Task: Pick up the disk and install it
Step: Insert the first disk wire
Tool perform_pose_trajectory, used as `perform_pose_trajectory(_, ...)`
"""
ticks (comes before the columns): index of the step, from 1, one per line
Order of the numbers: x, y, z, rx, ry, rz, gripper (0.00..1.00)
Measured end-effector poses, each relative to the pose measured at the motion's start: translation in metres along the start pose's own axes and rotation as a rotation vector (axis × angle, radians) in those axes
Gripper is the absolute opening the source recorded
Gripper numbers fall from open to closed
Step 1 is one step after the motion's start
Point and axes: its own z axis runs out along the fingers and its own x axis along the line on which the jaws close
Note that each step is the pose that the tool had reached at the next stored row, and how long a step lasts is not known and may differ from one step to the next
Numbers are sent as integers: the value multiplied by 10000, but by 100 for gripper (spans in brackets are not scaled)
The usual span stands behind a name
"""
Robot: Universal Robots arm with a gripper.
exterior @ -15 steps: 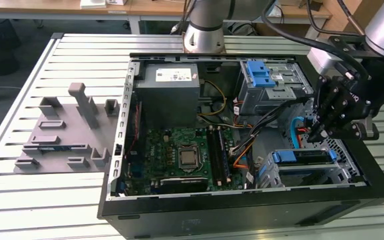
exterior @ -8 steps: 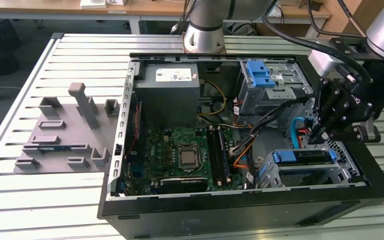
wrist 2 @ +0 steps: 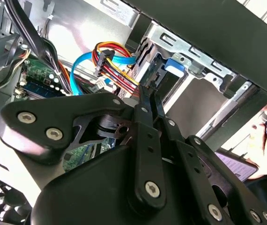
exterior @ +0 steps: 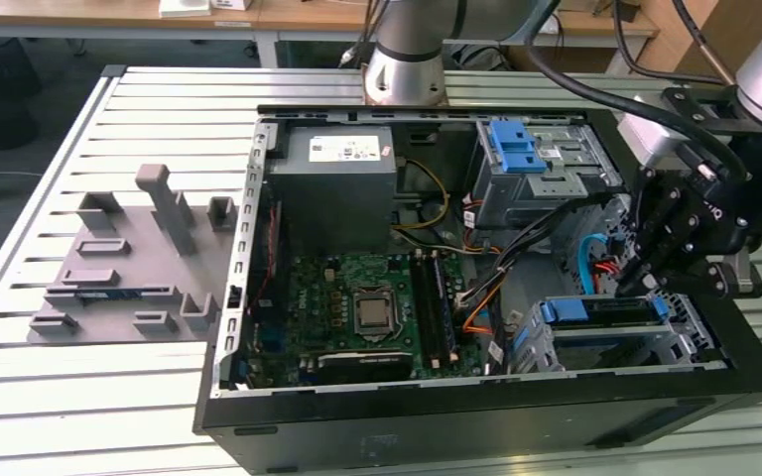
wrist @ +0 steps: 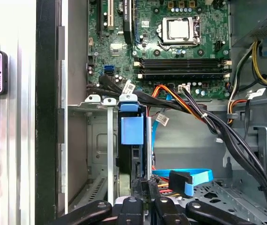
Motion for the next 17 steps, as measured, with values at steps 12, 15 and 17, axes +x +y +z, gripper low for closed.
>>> perform_pose_trajectory(12, 12, -32, 60, -56, -7, 175, 16)
perform_pose_trajectory(15, 17, -33, 64, -57, -10, 193, 16)
perform_pose_trajectory(17, 19, -33, 69, -57, -10, 194, 16)
